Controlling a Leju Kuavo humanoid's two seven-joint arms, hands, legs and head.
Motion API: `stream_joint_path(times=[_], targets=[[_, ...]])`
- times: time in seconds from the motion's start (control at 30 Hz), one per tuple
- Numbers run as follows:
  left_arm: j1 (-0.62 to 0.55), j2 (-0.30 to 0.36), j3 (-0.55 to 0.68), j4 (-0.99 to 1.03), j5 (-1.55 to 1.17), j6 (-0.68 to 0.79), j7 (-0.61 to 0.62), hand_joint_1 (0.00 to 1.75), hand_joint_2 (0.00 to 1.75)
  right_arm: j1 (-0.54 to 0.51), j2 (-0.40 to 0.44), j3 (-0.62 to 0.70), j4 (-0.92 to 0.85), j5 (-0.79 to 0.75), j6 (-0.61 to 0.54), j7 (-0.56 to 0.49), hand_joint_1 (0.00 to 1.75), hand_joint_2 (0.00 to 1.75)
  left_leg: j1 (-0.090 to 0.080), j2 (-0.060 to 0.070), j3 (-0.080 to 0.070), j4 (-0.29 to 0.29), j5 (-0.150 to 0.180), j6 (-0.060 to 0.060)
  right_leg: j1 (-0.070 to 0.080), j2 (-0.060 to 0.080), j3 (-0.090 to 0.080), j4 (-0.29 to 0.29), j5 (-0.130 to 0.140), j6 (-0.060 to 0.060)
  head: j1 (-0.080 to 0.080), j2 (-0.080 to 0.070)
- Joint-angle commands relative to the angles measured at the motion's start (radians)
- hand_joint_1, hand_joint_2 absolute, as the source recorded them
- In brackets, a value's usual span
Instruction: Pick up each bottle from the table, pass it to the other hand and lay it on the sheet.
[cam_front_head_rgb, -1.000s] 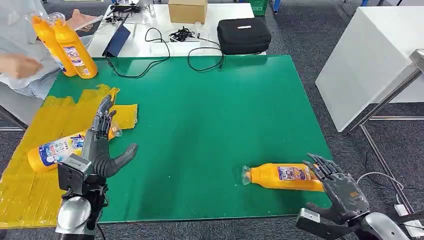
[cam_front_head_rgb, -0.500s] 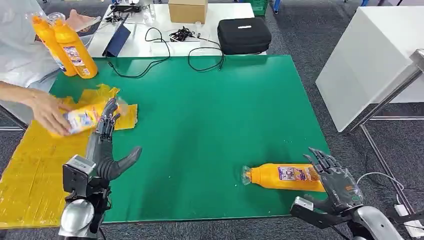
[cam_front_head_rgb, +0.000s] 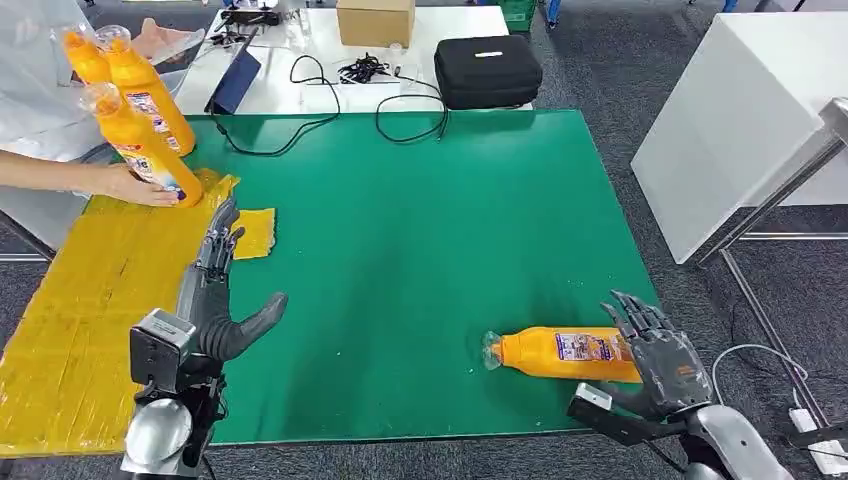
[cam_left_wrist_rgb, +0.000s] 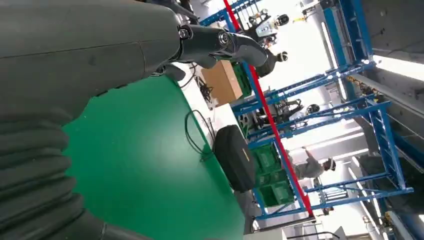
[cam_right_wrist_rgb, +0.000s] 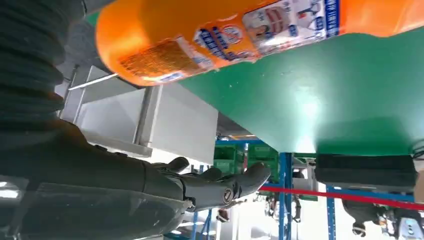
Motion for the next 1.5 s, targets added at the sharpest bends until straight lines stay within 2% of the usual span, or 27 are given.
stream_joint_path(times=[0.03,0.1,0.23,0.33,0.47,0.57,0.8,0.9,0.93,0.97,1.0,1.1,1.17,1.27,1.4,1.47,1.5], targets=[[-0.018,-0.013,-0.006,0.057,0.008,-0.002,0.023,0.0,1.75,-0.124,0.076,0.079,0.251,0.057,0.074,0.102,0.0,1.75,0.001,0.002,0.004,-0.001,-0.001,-0.002,0.002,0.001,0.004,-0.003,0.0,-0.001,0.0,0.0],[-0.019,-0.014,-0.007,0.065,0.011,-0.002,0.023,0.0,1.75,-0.167,0.085,0.083,0.348,0.061,0.043,0.102,0.0,1.75,0.002,0.003,0.007,-0.002,-0.002,-0.002,0.002,0.002,0.008,-0.004,0.0,-0.001,0.0,0.0],[-0.027,-0.016,-0.015,0.071,0.012,-0.002,0.023,0.0,1.75,-0.198,0.108,0.094,0.404,0.07,0.036,0.097,0.0,1.75,0.002,0.003,0.009,-0.002,-0.003,-0.003,0.002,0.001,0.01,-0.004,-0.001,-0.002,0.0,0.0],[-0.031,-0.016,-0.018,0.072,0.011,-0.002,0.024,0.0,1.75,-0.206,0.122,0.103,0.414,0.077,0.033,0.098,0.0,1.75,0.001,0.002,0.004,-0.001,-0.001,-0.001,0.001,0.001,0.005,-0.002,0.0,-0.001,0.0,0.0],[-0.035,-0.014,-0.019,0.08,0.012,-0.002,0.027,0.0,1.75,-0.234,0.128,0.12,0.468,0.087,0.048,0.11,0.0,1.75,0.002,0.003,0.008,-0.002,-0.003,-0.003,0.002,0.001,0.009,-0.003,-0.001,-0.002,0.0,0.0],[-0.038,-0.013,-0.019,0.084,0.013,0.0,0.028,0.0,1.75,-0.246,0.115,0.129,0.504,0.088,0.076,0.129,0.0,1.75,0.001,0.003,0.005,-0.001,-0.001,-0.002,0.002,0.0,0.005,-0.002,0.0,-0.001,0.0,0.0],[-0.043,-0.013,-0.02,0.094,0.015,0.001,0.03,0.0,1.75,-0.259,0.103,0.138,0.539,0.09,0.093,0.139,0.0,1.75,0.002,0.003,0.01,-0.001,-0.002,-0.002,0.002,0.0,0.009,-0.002,-0.001,-0.002,0.0,0.0],[-0.04,-0.015,-0.019,0.094,0.018,0.002,0.034,0.0,1.75,-0.278,0.119,0.135,0.574,0.104,0.102,0.18,0.02,1.75,0.002,0.004,0.012,-0.001,-0.003,-0.003,0.002,0.0,0.009,-0.003,-0.002,-0.002,0.0,0.0],[-0.039,-0.015,-0.019,0.094,0.018,0.002,0.034,0.0,1.75,-0.281,0.12,0.135,0.577,0.105,0.102,0.181,0.3,1.75,0.003,0.003,0.014,-0.001,-0.003,-0.004,0.003,-0.001,0.01,-0.004,-0.002,-0.002,0.0,0.0],[-0.042,-0.014,-0.02,0.098,0.019,0.002,0.034,0.0,1.75,-0.289,0.119,0.139,0.594,0.105,0.103,0.18,0.73,1.75,0.002,0.003,0.014,-0.001,-0.004,-0.001,0.002,0.0,0.008,-0.004,-0.002,-0.002,0.0,0.0],[-0.043,-0.014,-0.02,0.098,0.019,0.002,0.034,0.0,1.75,-0.29,0.117,0.138,0.595,0.105,0.103,0.18,1.31,1.75,0.003,0.003,0.015,-0.001,-0.005,-0.001,0.003,-0.001,0.009,-0.005,-0.002,-0.002,0.001,0.0],[-0.052,-0.015,-0.019,0.111,0.023,0.004,0.036,0.0,1.75,-0.309,0.112,0.149,0.633,0.104,0.11,0.178,1.47,1.75,0.002,0.002,0.017,-0.002,-0.005,-0.001,0.003,-0.002,0.007,-0.006,-0.002,-0.002,0.001,0.0],[-0.054,-0.015,-0.02,0.115,0.023,0.004,0.036,0.0,1.75,-0.312,0.11,0.15,0.638,0.104,0.112,0.178,1.45,1.75,0.003,0.001,0.018,-0.002,-0.004,0.0,0.003,-0.003,0.008,-0.007,-0.003,-0.002,0.0,0.0],[-0.061,-0.012,-0.021,0.123,0.028,0.007,0.035,0.0,1.75,-0.323,0.091,0.166,0.657,0.101,0.14,0.176,1.62,1.75,0.002,0.001,0.017,-0.002,-0.001,-0.001,0.002,-0.001,0.009,-0.006,-0.003,-0.001,0.0,0.0],[-0.071,-0.005,-0.008,0.114,0.035,0.013,0.033,0.0,1.75,-0.339,0.078,0.164,0.679,0.104,0.156,0.196,1.69,1.75,0.002,0.001,0.018,-0.002,-0.001,0.001,0.002,-0.001,0.01,-0.007,-0.003,-0.002,0.0,0.0],[-0.065,-0.007,-0.004,0.098,0.035,0.014,0.033,0.0,1.75,-0.341,0.093,0.154,0.667,0.108,0.134,0.206,1.71,1.75,0.002,0.001,0.019,-0.002,-0.001,0.001,0.003,-0.002,0.02,-0.008,-0.001,-0.001,0.001,0.0],[-0.063,-0.007,-0.004,0.094,0.035,0.014,0.033,0.0,1.75,-0.341,0.096,0.155,0.661,0.109,0.133,0.208,1.71,1.75,0.002,0.002,0.019,-0.001,-0.001,0.001,0.002,-0.001,0.02,-0.007,-0.001,0.0,0.0,0.0]])
